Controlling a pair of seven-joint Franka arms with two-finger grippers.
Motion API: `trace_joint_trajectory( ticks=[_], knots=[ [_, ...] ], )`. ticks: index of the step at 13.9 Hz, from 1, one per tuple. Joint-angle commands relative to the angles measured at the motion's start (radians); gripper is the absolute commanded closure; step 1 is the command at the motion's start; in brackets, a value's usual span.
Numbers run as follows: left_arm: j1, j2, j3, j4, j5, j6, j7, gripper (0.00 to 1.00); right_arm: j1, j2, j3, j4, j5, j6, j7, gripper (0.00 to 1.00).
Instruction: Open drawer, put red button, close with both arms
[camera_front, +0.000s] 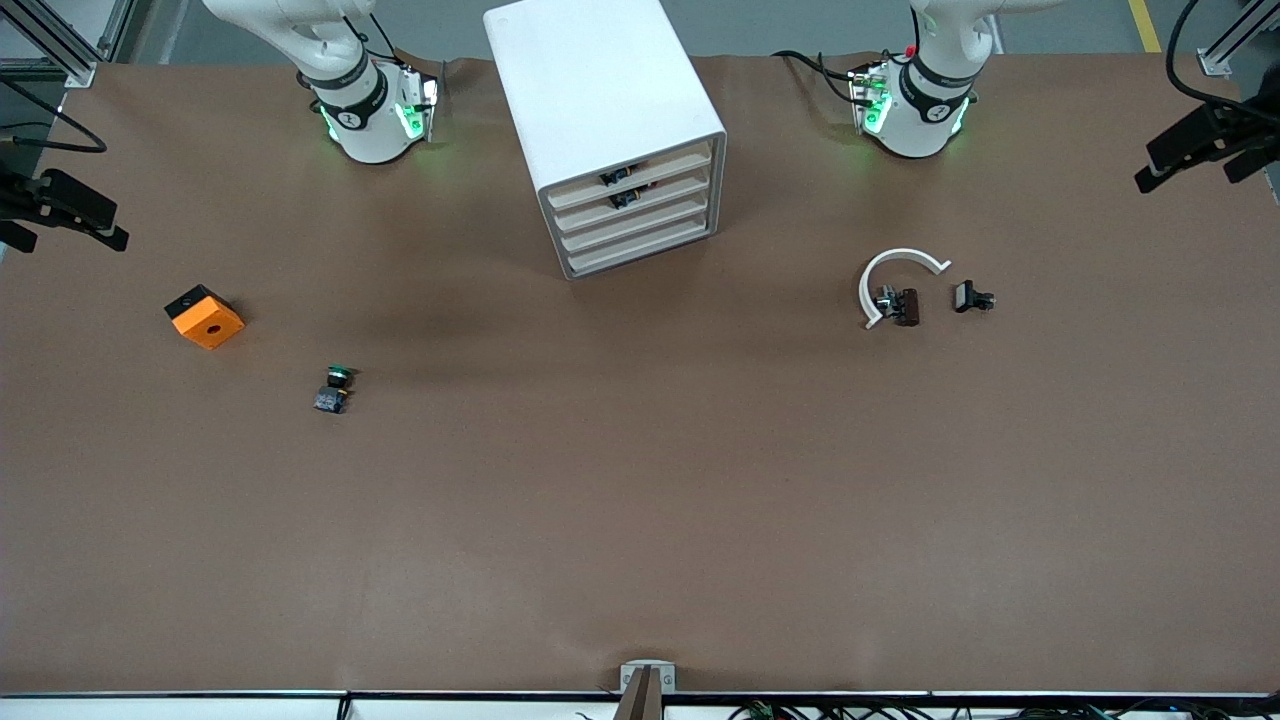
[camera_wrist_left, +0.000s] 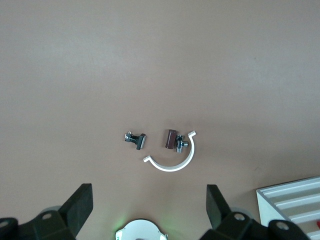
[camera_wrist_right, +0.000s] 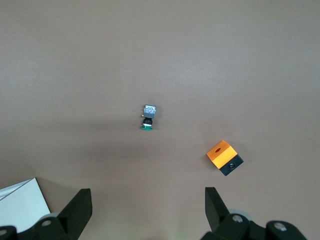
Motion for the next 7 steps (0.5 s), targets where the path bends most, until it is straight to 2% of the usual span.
trace_joint_trajectory(
  ticks=[1,3,7],
  knots=[
    [0.025,-0.028,-0.051,-0.058,-0.009,0.046,0.0,0.0,-0.019,0.015,0.012,0.034,-0.004,-0.017,-0.008,0.0],
    [0.019,-0.051,-0.06,-0.113,-0.007,0.088,-0.002,0.0,-0.019,0.015,0.012,0.034,-0.004,-0.017,-0.008,0.0],
    [0.016,-0.015,-0.076,-0.069,0.008,0.079,-0.005,0.0,-0.019,0.015,0.012,0.034,-0.002,-0.017,-0.008,0.0]
  ],
)
